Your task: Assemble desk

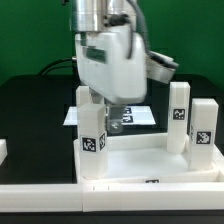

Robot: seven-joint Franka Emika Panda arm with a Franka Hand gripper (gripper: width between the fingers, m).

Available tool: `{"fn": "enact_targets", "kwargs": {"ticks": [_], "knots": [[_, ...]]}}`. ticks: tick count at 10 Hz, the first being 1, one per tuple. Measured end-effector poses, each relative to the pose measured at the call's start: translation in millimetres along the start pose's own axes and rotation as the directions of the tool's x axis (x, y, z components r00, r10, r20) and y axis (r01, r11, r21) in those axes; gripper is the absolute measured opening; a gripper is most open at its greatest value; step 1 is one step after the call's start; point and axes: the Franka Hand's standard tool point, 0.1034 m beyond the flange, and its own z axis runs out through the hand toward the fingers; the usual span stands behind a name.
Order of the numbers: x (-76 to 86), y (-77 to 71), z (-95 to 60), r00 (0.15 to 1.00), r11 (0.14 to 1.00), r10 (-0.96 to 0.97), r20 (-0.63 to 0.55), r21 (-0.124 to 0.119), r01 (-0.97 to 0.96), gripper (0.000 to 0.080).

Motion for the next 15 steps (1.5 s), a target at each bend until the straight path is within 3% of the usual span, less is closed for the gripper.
{"fn": "enact_targets", "kwargs": {"ticks": [3, 4, 5, 6, 8, 9, 10, 12, 13, 14, 15], "knots": [[1.9, 0.6, 0.1, 0.980, 0.980, -0.198, -0.001, 0.000, 0.198, 0.0649], [10.3, -0.4, -3.3, 0.882, 0.882, -0.471, -0.013, -0.007, 0.471, 0.0649], [14.0, 1.0, -3.3, 0.828, 0.828, -0.561, -0.012, -0.008, 0.561, 0.0649], [12.7, 1.0, -2.3, 0.856, 0.856, -0.516, -0.011, -0.008, 0.516, 0.0649], [13.6, 1.4, -2.2, 0.862, 0.862, -0.507, -0.012, -0.009, 0.506, 0.0404], [14.2, 1.9, -2.0, 0.890, 0.890, -0.456, -0.012, -0.008, 0.456, 0.0404], [15.1, 2.4, -1.8, 0.930, 0.930, -0.368, -0.013, -0.008, 0.368, 0.0284], [14.9, 4.2, -2.0, 0.997, 0.997, -0.078, -0.008, -0.022, 0.077, 0.0284], [16.2, 6.4, -2.3, 0.993, 0.993, 0.114, 0.009, -0.039, -0.114, 0.0284], [19.7, 7.7, -2.4, 0.954, 0.955, 0.297, 0.042, -0.023, -0.297, 0.0284], [19.6, 7.9, -2.4, 0.918, 0.920, 0.393, 0.052, -0.029, -0.392, 0.0284]]}}
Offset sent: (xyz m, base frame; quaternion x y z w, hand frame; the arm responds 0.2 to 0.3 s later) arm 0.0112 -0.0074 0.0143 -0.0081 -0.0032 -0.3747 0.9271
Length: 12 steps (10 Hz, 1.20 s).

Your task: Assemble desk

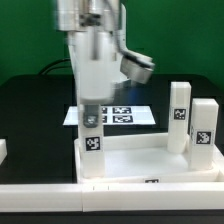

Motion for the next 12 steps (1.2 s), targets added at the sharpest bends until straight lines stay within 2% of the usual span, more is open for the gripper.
{"fn": "enact_targets", "kwargs": {"ticks": [4, 5, 7, 9, 10, 11, 12], "knots": [[-0.7, -0.2, 0.0, 0.965, 0.965, 0.262, 0.008, 0.001, -0.262, 0.0284], [0.2, -0.3, -0.2, 0.901, 0.901, 0.433, 0.034, -0.003, -0.433, 0.0284], [-2.3, -1.7, 0.8, 0.763, 0.763, 0.644, 0.048, 0.025, -0.646, 0.0284], [-2.6, -1.6, 1.0, 0.836, 0.836, 0.547, 0.043, 0.029, -0.548, 0.0294], [-4.3, -1.8, 1.3, 0.892, 0.892, 0.450, 0.040, 0.035, -0.452, 0.0462], [-9.4, -2.1, 2.6, 0.962, 0.961, 0.272, 0.035, 0.043, -0.273, 0.0462], [-11.6, -2.1, 3.2, 0.989, 0.988, 0.143, 0.032, 0.046, -0.145, 0.0613]]}}
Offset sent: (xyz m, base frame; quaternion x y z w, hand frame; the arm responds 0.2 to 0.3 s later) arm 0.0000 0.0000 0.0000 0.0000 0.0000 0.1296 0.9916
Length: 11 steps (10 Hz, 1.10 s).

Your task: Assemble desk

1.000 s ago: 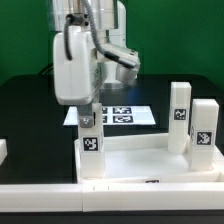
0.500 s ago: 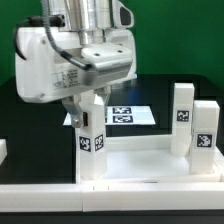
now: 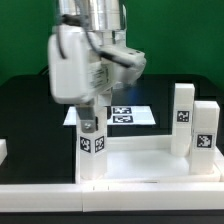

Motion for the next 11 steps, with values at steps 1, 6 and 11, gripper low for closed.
{"fn": "enact_targets", "kwargs": {"ticks": [1, 6, 11], "knots": [[1.7, -0.3, -0.1, 1.000, 1.000, -0.031, -0.001, 0.000, 0.031, 0.0641], [6.1, -1.6, -2.6, 0.883, 0.883, -0.470, 0.002, -0.002, 0.470, 0.0649], [9.9, -2.5, -4.1, 0.630, 0.629, -0.777, -0.005, -0.033, 0.776, 0.0649]]}}
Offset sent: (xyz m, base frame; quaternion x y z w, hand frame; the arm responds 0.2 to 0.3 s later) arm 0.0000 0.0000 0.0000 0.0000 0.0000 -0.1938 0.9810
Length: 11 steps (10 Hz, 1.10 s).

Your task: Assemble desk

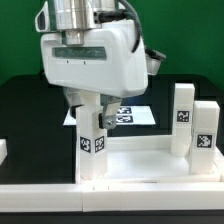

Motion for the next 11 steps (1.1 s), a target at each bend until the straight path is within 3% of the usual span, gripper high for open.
{"fn": "enact_targets", "kwargs": {"ticks": [2, 3, 4, 7, 9, 11], "knots": [[1.7, 1.2, -0.2, 0.997, 0.997, -0.073, -0.005, -0.004, 0.073, 0.0629], [1.9, 1.3, -0.1, 0.998, 0.998, -0.070, -0.005, -0.004, 0.070, 0.0421], [2.0, 1.8, 0.1, 0.998, 0.998, -0.065, -0.005, -0.005, 0.065, 0.0281], [3.8, 4.1, -0.1, 0.997, 0.997, 0.074, -0.004, -0.007, -0.074, 0.0285], [3.5, 8.8, -0.7, 0.859, 0.859, 0.512, 0.014, -0.034, -0.511, 0.0285], [8.0, 8.3, -3.8, 0.763, 0.763, 0.646, 0.021, -0.042, -0.645, 0.0285]]}}
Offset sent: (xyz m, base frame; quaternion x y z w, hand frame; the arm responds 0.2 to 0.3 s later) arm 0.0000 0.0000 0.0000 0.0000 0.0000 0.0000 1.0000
